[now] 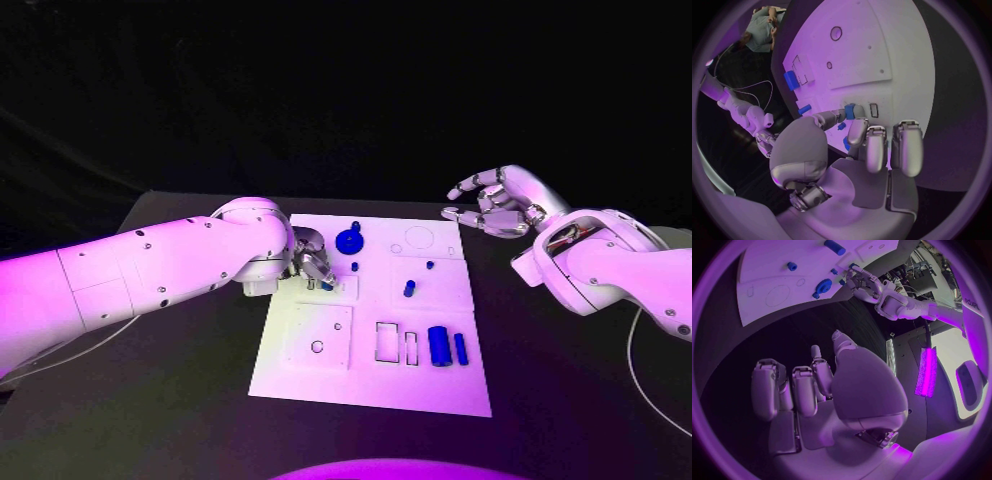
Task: Assemble the parts on the task board
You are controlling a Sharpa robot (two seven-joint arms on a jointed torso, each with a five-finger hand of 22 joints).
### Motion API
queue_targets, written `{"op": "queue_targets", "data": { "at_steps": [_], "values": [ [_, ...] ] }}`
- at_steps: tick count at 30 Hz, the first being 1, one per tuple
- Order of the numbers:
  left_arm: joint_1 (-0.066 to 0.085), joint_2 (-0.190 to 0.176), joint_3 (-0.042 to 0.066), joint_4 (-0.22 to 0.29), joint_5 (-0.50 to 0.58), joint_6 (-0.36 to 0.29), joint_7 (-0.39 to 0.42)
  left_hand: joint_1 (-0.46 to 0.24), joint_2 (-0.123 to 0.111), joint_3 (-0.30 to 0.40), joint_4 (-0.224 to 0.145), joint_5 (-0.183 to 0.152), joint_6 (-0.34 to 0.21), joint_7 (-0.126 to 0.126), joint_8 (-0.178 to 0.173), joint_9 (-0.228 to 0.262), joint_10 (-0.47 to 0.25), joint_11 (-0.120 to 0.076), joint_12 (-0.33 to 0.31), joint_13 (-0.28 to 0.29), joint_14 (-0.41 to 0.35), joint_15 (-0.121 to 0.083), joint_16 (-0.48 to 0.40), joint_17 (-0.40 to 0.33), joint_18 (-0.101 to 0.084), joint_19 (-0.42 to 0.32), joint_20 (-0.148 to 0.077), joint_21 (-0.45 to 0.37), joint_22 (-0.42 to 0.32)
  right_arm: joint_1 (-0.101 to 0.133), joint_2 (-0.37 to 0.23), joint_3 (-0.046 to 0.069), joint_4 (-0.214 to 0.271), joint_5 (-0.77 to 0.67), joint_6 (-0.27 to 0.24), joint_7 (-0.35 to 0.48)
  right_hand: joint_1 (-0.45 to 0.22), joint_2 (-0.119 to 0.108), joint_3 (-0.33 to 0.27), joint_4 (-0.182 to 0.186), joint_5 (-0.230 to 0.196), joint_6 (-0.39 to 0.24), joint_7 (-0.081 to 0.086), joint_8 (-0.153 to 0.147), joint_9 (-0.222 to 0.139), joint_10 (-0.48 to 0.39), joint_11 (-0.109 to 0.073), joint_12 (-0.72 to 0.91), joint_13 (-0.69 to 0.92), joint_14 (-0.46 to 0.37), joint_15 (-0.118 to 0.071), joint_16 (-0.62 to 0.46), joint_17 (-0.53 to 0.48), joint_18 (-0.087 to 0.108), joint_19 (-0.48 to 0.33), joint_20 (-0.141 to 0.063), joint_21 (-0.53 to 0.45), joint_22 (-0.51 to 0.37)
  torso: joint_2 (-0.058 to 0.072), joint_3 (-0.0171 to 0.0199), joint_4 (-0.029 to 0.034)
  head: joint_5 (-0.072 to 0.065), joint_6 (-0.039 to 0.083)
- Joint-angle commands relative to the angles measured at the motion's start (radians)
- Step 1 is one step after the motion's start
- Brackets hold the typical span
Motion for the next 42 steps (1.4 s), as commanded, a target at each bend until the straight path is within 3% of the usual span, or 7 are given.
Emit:
{"op": "queue_targets", "data": {
  "at_steps": [1, 14, 22, 42],
  "values": [
    [-0.005, 0.005, -0.004, -0.002, 0.013, 0.035, -0.006, -0.007, 0.000, -0.005, -0.001, -0.005, 0.017, -0.013, -0.001, -0.001, 0.006, 0.001, 0.006, 0.002, 0.106, -0.006, 0.004, 0.263, -0.011, 0.024, -0.005, -0.004, 0.062, -0.001, 0.000, 0.000, 0.001, -0.003, 0.012, 0.007, -0.002, -0.004, 0.003, 0.001, 0.003, -0.008, 0.000, 0.001, 0.001, -0.008, -0.002, -0.004, 0.037, 0.049, -0.005, -0.005, 0.028, 0.007, -0.006, -0.003, -0.006, 0.128, 0.000, 0.0001, -0.0001, 0.001, -0.001],
    [-0.005, 0.011, -0.004, -0.010, 0.019, 0.047, -0.006, -0.045, -0.006, -0.066, 0.044, -0.007, 0.029, -0.015, -0.001, -0.005, 0.010, -0.001, 0.008, 0.005, 0.106, -0.008, 0.004, 0.263, -0.011, 0.024, -0.008, -0.006, 0.061, -0.002, 0.000, 0.000, 0.000, -0.003, 0.013, 0.008, -0.008, -0.004, 0.002, 0.002, 0.001, -0.008, 0.000, 0.003, 0.001, -0.007, -0.002, -0.004, 0.037, 0.049, -0.005, -0.005, 0.028, 0.007, -0.006, -0.003, -0.007, 0.127, 0.000, -0.0004, 0.0009, -0.002, -0.002],
    [-0.005, 0.012, -0.004, -0.015, 0.019, 0.046, -0.006, -0.076, -0.004, -0.123, 0.092, -0.009, 0.041, -0.017, 0.003, -0.007, 0.015, -0.004, 0.011, 0.010, 0.106, -0.010, 0.004, 0.263, -0.012, 0.026, -0.010, -0.006, 0.063, -0.002, 0.002, 0.000, -0.001, -0.002, 0.014, 0.008, -0.014, -0.005, 0.000, 0.003, -0.003, -0.009, -0.001, 0.004, 0.001, -0.007, -0.002, -0.004, 0.036, 0.049, -0.005, -0.006, 0.029, 0.007, -0.006, -0.003, -0.008, 0.127, 0.000, -0.0004, 0.0006, -0.003, -0.001],
    [-0.006, 0.002, -0.001, -0.004, 0.021, 0.024, -0.006, -0.082, -0.016, -0.201, 0.132, -0.008, 0.042, -0.019, 0.004, -0.008, 0.015, -0.005, 0.009, 0.008, 0.106, -0.011, 0.004, 0.263, -0.011, 0.026, -0.012, -0.008, 0.062, -0.003, 0.001, 0.000, -0.002, -0.001, 0.013, 0.010, -0.024, -0.006, -0.004, 0.003, -0.011, -0.011, -0.001, 0.007, 0.001, -0.007, -0.003, -0.006, 0.034, 0.049, -0.006, -0.008, 0.026, 0.008, -0.007, -0.004, -0.012, 0.124, -0.001, -0.0009, 0.0003, -0.006, 0.001]
  ]
}}
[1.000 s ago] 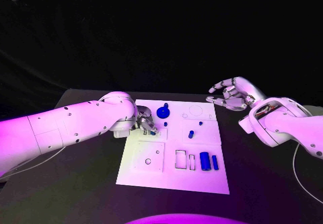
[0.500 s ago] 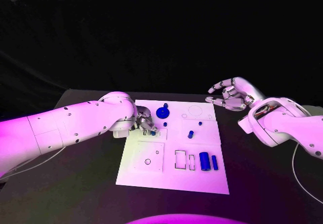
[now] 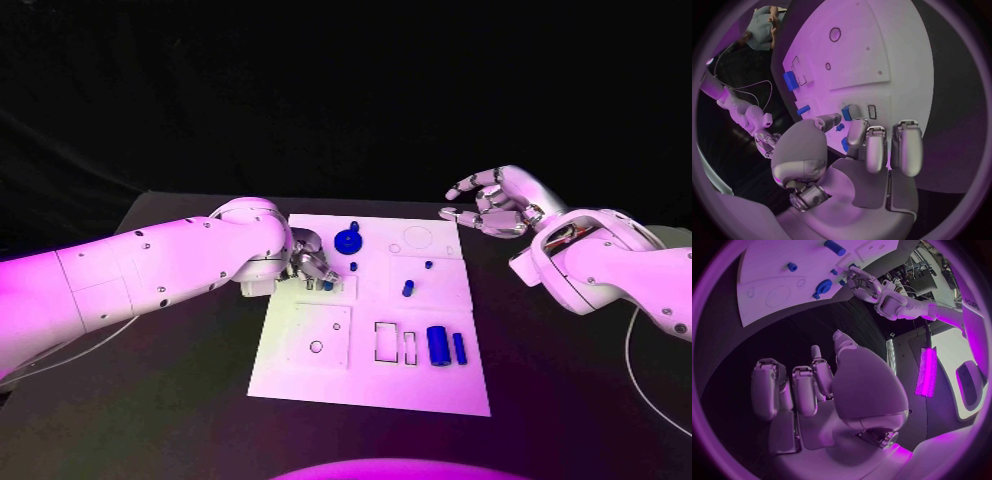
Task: Assemble the parts on the task board
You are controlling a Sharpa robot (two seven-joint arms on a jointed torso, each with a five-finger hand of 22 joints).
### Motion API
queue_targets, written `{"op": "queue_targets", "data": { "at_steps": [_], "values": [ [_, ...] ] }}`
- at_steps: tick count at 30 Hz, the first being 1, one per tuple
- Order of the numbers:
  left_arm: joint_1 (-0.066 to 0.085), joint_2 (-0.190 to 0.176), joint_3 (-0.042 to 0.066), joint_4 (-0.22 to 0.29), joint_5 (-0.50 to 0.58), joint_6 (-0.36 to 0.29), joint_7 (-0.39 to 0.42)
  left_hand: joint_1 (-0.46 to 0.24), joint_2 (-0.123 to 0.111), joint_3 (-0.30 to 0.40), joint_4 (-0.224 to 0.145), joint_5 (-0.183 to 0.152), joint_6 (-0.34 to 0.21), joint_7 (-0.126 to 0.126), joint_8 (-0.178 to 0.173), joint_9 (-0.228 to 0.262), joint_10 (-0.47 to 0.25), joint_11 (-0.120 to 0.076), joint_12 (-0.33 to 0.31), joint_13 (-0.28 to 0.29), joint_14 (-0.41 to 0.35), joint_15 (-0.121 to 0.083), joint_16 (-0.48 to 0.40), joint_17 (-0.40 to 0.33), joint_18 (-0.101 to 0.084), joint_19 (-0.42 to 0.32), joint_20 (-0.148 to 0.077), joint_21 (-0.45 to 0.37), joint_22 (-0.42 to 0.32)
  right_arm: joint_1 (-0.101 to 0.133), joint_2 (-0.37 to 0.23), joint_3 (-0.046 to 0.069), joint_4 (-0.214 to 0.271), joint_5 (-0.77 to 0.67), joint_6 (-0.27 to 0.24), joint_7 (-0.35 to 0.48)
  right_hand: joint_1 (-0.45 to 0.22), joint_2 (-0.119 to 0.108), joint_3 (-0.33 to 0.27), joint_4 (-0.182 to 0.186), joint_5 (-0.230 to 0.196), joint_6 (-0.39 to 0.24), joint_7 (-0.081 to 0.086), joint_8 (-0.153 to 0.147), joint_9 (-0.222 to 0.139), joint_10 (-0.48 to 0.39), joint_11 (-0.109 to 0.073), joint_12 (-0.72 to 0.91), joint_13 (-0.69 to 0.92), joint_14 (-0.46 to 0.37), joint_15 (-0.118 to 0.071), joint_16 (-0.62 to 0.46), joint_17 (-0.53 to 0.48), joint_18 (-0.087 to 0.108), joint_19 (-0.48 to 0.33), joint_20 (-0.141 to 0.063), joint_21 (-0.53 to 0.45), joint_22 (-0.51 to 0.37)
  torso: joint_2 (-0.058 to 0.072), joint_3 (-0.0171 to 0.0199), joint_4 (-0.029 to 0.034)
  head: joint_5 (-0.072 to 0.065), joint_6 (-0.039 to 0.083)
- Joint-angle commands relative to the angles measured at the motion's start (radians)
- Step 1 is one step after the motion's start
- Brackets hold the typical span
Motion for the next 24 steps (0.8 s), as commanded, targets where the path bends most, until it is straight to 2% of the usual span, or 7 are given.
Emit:
{"op": "queue_targets", "data": {
  "at_steps": [1, 6, 9, 15, 19, 22, 24],
  "values": [
    [-0.004, -0.005, 0.002, 0.011, 0.011, 0.007, -0.002, -0.001, -0.006, -0.007, 0.002, -0.005, 0.003, -0.001, 0.002, -0.001, 0.003, -0.001, 0.003, -0.003, 0.102, -0.008, 0.004, 0.263, -0.011, 0.026, -0.005, -0.004, 0.061, -0.001, 0.000, 0.000, 0.000, -0.002, 0.012, 0.009, -0.011, -0.002, -0.004, 0.003, -0.005, -0.007, 0.003, 0.007, 0.002, -0.007, -0.003, -0.006, 0.034, 0.049, -0.006, -0.004, 0.026, 0.008, -0.005, -0.002, -0.005, 0.125, 0.000, 0.0000, 0.0003, -0.002, 0.001],
    [-0.003, -0.027, 0.023, 0.035, 0.002, -0.005, -0.001, 0.006, -0.009, -0.015, 0.002, -0.003, 0.000, -0.001, 0.001, -0.002, -0.002, -0.001, -0.002, -0.011, 0.102, -0.008, 0.004, 0.263, -0.011, 0.026, -0.005, -0.005, 0.060, -0.003, 0.000, 0.000, -0.003, -0.002, 0.012, 0.009, -0.011, -0.002, -0.004, 0.003, -0.005, -0.007, 0.003, 0.007, 0.002, -0.007, -0.003, -0.006, 0.034, 0.049, -0.006, -0.004, 0.026, 0.008, -0.005, -0.002, -0.005, 0.125, -0.001, 0.0009, 0.0004, -0.001, 0.004],
    [0.001, -0.040, 0.044, 0.049, -0.005, -0.010, 0.000, 0.011, -0.011, -0.021, 0.003, -0.003, -0.003, 0.000, -0.001, -0.002, -0.006, -0.001, -0.006, -0.017, 0.102, -0.007, 0.004, 0.263, -0.011, 0.025, -0.006, -0.006, 0.059, -0.003, 0.000, 0.000, -0.007, -0.002, 0.011, 0.009, -0.013, -0.003, -0.004, 0.002, -0.006, -0.008, 0.003, 0.007, 0.002, -0.007, -0.003, -0.006, 0.034, 0.049, -0.006, -0.004, 0.026, 0.008, -0.005, -0.002, -0.006, 0.124, -0.002, 0.0011, 0.0012, -0.002, 0.006],
    [0.024, -0.062, 0.074, 0.066, -0.010, -0.023, 0.002, 0.034, -0.015, -0.042, 0.009, 0.002, -0.020, 0.006, -0.012, -0.007, -0.028, 0.004, -0.027, -0.046, 0.102, -0.004, 0.004, 0.263, -0.008, 0.020, -0.003, -0.013, 0.046, -0.004, 0.001, 0.000, -0.015, -0.002, 0.012, 0.009, -0.013, -0.003, -0.004, 0.002, -0.006, -0.008, 0.003, 0.007, 0.002, -0.007, -0.003, -0.006, 0.034, 0.049, -0.006, -0.004, 0.026, 0.008, -0.005, -0.002, -0.006, 0.124, 0.000, 0.0003, 0.0000, 0.001, 0.012],
    [0.040, -0.068, 0.084, 0.054, -0.002, -0.027, 0.006, 0.072, -0.020, -0.069, 0.023, 0.003, -0.052, 0.024, -0.052, -0.028, -0.064, 0.020, -0.059, -0.093, 0.102, 0.009, 0.004, 0.263, -0.006, 0.015, 0.006, -0.021, 0.034, -0.004, 0.001, 0.000, -0.018, -0.002, 0.013, 0.009, -0.013, -0.003, -0.004, 0.002, -0.006, -0.008, 0.003, 0.007, 0.002, -0.007, -0.003, -0.006, 0.034, 0.049, -0.006, -0.004, 0.026, 0.008, -0.005, -0.002, -0.006, 0.124, 0.000, 0.0010, 0.0003, 0.001, 0.020],
    [0.051, -0.064, 0.088, 0.020, 0.006, -0.020, 0.010, 0.103, -0.019, -0.089, 0.035, 0.004, -0.082, 0.045, -0.109, -0.063, -0.084, 0.038, -0.073, -0.117, 0.102, 0.024, 0.004, 0.263, -0.005, 0.013, 0.019, -0.024, 0.030, -0.005, 0.002, 0.000, -0.021, -0.002, 0.014, 0.009, -0.014, -0.003, -0.005, 0.002, -0.007, -0.008, 0.002, 0.008, 0.002, -0.007, -0.003, -0.005, 0.035, 0.049, -0.006, -0.004, 0.027, 0.008, -0.005, -0.002, -0.005, 0.125, 0.000, 0.0010, 0.0012, 0.003, 0.024],
    [0.056, -0.056, 0.089, -0.006, 0.009, -0.016, 0.012, 0.112, -0.020, -0.098, 0.037, 0.004, -0.080, 0.049, -0.120, -0.071, -0.099, 0.042, -0.086, -0.137, 0.102, 0.028, 0.004, 0.263, -0.004, 0.010, 0.023, -0.027, 0.025, -0.005, 0.002, 0.000, -0.022, -0.002, 0.014, 0.008, -0.014, -0.003, -0.005, 0.002, -0.007, -0.008, 0.002, 0.008, 0.002, -0.007, -0.003, -0.005, 0.035, 0.049, -0.006, -0.004, 0.027, 0.008, -0.005, -0.002, -0.005, 0.125, 0.000, 0.0005, 0.0013, 0.004, 0.022]
  ]
}}
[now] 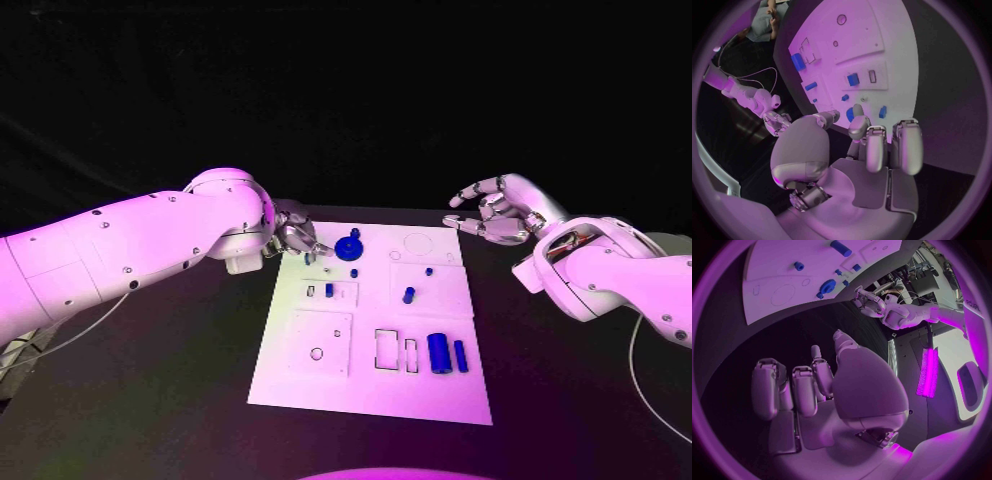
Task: Assemble the parts on the task board
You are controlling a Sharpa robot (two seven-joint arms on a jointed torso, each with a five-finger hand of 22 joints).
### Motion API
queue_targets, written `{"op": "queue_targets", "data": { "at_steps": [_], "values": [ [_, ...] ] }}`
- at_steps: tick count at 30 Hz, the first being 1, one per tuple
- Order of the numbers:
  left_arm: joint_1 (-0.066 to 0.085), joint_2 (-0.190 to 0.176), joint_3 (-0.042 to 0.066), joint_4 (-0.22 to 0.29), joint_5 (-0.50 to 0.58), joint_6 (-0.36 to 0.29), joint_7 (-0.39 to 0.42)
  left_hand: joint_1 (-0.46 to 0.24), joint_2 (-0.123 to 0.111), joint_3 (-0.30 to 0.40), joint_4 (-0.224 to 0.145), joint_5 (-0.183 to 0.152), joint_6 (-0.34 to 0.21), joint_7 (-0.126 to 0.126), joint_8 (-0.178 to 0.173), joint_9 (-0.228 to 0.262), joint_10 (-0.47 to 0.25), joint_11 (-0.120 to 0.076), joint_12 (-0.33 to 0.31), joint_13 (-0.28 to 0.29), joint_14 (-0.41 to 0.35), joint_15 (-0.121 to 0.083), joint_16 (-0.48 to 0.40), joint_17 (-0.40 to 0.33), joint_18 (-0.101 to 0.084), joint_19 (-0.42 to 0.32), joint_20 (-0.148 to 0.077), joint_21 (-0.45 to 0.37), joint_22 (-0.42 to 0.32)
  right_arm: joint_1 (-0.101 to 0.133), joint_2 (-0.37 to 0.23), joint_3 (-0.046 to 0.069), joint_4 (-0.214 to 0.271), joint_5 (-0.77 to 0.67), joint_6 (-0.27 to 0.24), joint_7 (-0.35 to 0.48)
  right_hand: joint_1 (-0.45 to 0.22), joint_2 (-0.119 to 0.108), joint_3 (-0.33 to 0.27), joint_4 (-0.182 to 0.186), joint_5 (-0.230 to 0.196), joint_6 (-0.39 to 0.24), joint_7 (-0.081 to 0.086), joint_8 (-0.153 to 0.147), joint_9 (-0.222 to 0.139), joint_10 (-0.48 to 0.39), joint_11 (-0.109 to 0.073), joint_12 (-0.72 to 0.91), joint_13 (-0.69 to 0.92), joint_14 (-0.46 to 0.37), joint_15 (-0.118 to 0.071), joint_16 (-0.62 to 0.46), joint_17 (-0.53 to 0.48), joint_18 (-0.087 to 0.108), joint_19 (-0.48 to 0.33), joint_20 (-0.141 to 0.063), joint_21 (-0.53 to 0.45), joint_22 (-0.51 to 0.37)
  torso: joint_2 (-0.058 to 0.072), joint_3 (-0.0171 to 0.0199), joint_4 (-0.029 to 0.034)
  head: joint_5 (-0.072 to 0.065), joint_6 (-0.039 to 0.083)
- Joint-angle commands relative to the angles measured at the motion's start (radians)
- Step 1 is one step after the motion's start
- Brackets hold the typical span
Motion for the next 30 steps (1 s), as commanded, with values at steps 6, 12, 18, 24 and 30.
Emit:
{"op": "queue_targets", "data": {
  "at_steps": [6, 12, 18, 24, 30],
  "values": [
    [0.011, 0.043, 0.002, -0.113, 0.001, 0.005, 0.018, 0.025, -0.002, -0.019, 0.003, 0.003, -0.011, 0.012, -0.031, -0.021, -0.026, 0.008, -0.018, -0.027, 0.106, 0.012, 0.004, 0.263, -0.004, 0.007, 0.012, -0.008, 0.023, -0.001, 0.004, 0.000, -0.004, -0.002, 0.015, 0.007, -0.010, 0.001, -0.005, 0.002, -0.003, -0.006, -0.001, 0.004, 0.001, -0.006, -0.003, -0.005, 0.035, 0.049, -0.006, -0.004, 0.026, 0.008, -0.003, 0.000, -0.006, 0.124, 0.002, -0.0026, 0.0007, 0.005, 0.000],
    [0.011, 0.087, -0.014, -0.201, -0.012, 0.038, 0.018, 0.027, -0.006, -0.029, 0.005, 0.000, -0.010, 0.014, -0.037, -0.026, -0.027, 0.010, -0.019, -0.028, 0.106, 0.014, 0.004, 0.263, -0.004, 0.007, 0.014, -0.008, 0.024, -0.002, 0.007, 0.000, -0.005, -0.002, 0.015, 0.008, -0.010, 0.001, -0.005, 0.002, -0.003, -0.006, -0.001, 0.004, 0.001, -0.006, -0.003, -0.005, 0.035, 0.049, -0.006, -0.004, 0.026, 0.008, -0.003, 0.000, -0.006, 0.124, 0.004, -0.0022, -0.0019, 0.008, -0.003],
    [0.007, 0.116, -0.025, -0.259, -0.022, 0.058, 0.017, 0.028, -0.007, -0.031, 0.005, 0.000, -0.008, 0.014, -0.037, -0.027, -0.028, 0.011, -0.019, -0.029, 0.106, 0.015, 0.004, 0.263, -0.003, 0.007, 0.015, -0.009, 0.023, -0.003, 0.009, 0.000, -0.005, -0.002, 0.016, 0.008, -0.010, 0.001, -0.005, 0.002, -0.003, -0.006, -0.001, 0.004, 0.001, -0.006, -0.003, -0.005, 0.035, 0.049, -0.006, -0.004, 0.026, 0.008, -0.003, 0.000, -0.006, 0.124, 0.007, -0.0035, -0.0032, 0.007, -0.005],
    [0.004, 0.130, -0.029, -0.288, -0.026, 0.072, 0.016, 0.028, -0.006, -0.032, 0.006, 0.000, -0.007, 0.014, -0.038, -0.027, -0.028, 0.011, -0.019, -0.029, 0.106, 0.015, 0.004, 0.263, -0.003, 0.007, 0.015, -0.008, 0.023, -0.004, 0.009, 0.000, -0.005, -0.002, 0.016, 0.008, -0.010, 0.001, -0.005, 0.002, -0.003, -0.006, -0.001, 0.004, 0.001, -0.006, -0.003, -0.005, 0.035, 0.049, -0.006, -0.004, 0.026, 0.008, -0.003, 0.000, -0.006, 0.124, 0.007, -0.0024, -0.0031, 0.007, -0.006],
    [0.001, 0.143, -0.032, -0.304, -0.021, 0.084, 0.015, 0.029, -0.005, -0.033, 0.005, 0.000, -0.007, 0.014, -0.038, -0.028, -0.028, 0.011, -0.019, -0.030, 0.106, 0.015, 0.004, 0.263, -0.003, 0.007, 0.015, -0.008, 0.023, -0.004, 0.012, 0.000, -0.005, -0.002, 0.017, 0.008, -0.010, 0.001, -0.005, 0.002, -0.003, -0.006, -0.001, 0.004, 0.001, -0.006, -0.003, -0.005, 0.035, 0.049, -0.006, -0.004, 0.026, 0.008, -0.003, 0.000, -0.006, 0.124, 0.006, -0.0026, -0.0029, 0.008, -0.010]
  ]
}}
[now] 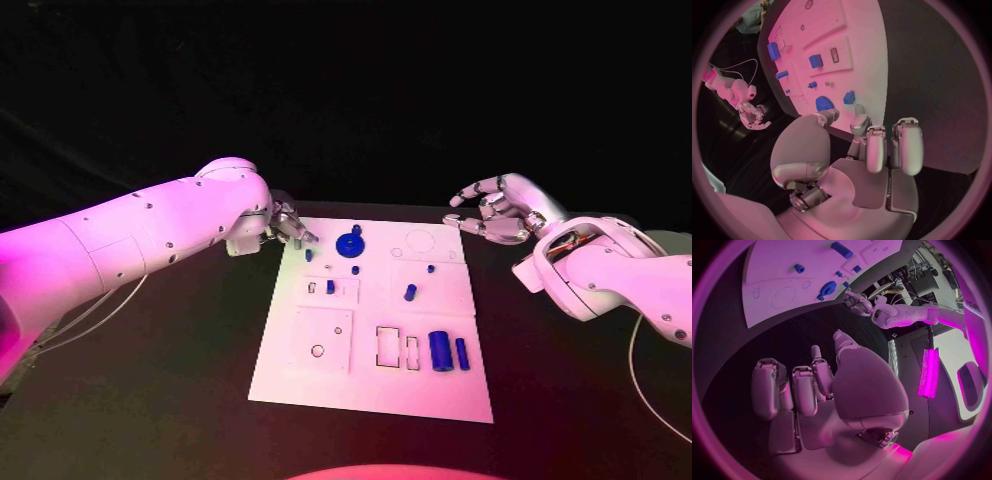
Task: Assemble the parts on the task board
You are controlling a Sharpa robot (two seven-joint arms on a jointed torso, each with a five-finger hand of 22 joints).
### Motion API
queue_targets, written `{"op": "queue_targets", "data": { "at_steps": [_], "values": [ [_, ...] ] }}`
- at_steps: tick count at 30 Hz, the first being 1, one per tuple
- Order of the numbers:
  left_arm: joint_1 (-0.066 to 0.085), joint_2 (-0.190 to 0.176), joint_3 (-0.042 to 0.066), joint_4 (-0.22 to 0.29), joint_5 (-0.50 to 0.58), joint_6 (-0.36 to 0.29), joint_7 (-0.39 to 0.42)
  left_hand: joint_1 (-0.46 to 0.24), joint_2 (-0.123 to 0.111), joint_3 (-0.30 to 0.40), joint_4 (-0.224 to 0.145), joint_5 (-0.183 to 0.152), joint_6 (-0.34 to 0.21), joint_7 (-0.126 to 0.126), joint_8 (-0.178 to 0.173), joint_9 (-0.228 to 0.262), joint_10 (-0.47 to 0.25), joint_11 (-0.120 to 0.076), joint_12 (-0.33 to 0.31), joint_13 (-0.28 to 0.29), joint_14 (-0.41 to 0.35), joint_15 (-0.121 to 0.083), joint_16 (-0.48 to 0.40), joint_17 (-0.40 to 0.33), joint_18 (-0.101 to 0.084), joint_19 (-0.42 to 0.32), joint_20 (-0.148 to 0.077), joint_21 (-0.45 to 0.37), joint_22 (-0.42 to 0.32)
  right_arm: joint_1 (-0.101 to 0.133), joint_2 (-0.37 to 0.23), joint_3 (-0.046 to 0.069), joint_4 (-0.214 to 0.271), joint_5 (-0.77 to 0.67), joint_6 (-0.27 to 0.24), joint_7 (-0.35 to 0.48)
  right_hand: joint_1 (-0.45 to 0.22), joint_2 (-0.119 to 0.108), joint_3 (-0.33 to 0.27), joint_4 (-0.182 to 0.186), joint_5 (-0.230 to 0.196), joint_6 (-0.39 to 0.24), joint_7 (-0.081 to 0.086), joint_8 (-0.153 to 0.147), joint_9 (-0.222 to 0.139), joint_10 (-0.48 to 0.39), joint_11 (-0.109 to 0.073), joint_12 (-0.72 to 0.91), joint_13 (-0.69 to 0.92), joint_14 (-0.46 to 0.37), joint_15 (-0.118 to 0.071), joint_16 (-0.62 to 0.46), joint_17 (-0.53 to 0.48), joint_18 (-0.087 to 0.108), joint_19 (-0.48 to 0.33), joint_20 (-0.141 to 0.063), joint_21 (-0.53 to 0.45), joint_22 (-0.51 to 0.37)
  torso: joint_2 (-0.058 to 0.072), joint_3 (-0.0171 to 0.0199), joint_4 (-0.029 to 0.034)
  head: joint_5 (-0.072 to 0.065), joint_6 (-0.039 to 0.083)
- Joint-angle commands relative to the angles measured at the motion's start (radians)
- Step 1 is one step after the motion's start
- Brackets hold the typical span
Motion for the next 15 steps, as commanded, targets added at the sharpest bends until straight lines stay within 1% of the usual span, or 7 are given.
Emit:
{"op": "queue_targets", "data": {
  "at_steps": [1, 7, 15],
  "values": [
    [-0.003, 0.008, -0.001, -0.006, -0.002, 0.035, 0.009, 0.008, 0.000, -0.007, -0.002, 0.000, 0.002, 0.005, -0.005, -0.001, -0.004, 0.000, -0.002, -0.001, 0.106, 0.008, 0.004, 0.263, -0.003, 0.007, 0.008, -0.005, 0.023, -0.001, 0.002, 0.000, 0.000, -0.003, 0.014, 0.008, -0.011, 0.001, -0.005, 0.002, -0.003, -0.006, -0.001, 0.004, 0.001, -0.006, -0.003, -0.005, 0.035, 0.049, -0.006, -0.004, 0.026, 0.008, -0.003, -0.001, -0.006, 0.124, -0.001, 0.0001, 0.0001, 0.002, -0.002],
    [-0.006, 0.015, -0.005, -0.016, 0.003, 0.042, 0.009, 0.016, 0.005, -0.009, -0.003, 0.000, 0.005, 0.006, -0.007, -0.004, -0.005, 0.000, -0.002, -0.002, 0.106, 0.009, 0.004, 0.263, -0.004, 0.007, 0.009, -0.004, 0.025, -0.001, 0.003, 0.000, 0.000, -0.003, 0.015, 0.008, -0.011, 0.001, -0.005, 0.002, -0.003, -0.006, -0.001, 0.004, 0.001, -0.006, -0.003, -0.005, 0.035, 0.049, -0.006, -0.004, 0.026, 0.008, -0.003, -0.001, -0.006, 0.124, -0.001, 0.0009, -0.0001, 0.003, -0.004],
    [-0.008, 0.018, -0.007, -0.019, 0.008, 0.053, 0.008, 0.037, 0.012, -0.013, -0.008, 0.001, 0.010, 0.007, -0.012, -0.009, -0.007, 0.001, -0.001, -0.002, 0.106, 0.010, 0.004, 0.263, -0.003, 0.007, 0.011, -0.005, 0.025, -0.001, 0.004, 0.000, 0.000, -0.003, 0.015, 0.008, -0.011, 0.002, -0.005, 0.001, -0.002, -0.006, -0.001, 0.006, 0.001, -0.006, -0.003, -0.005, 0.035, 0.049, -0.006, -0.005, 0.026, 0.008, -0.002, -0.001, -0.006, 0.124, -0.001, 0.0008, 0.0006, 0.003, -0.004]
  ]
}}
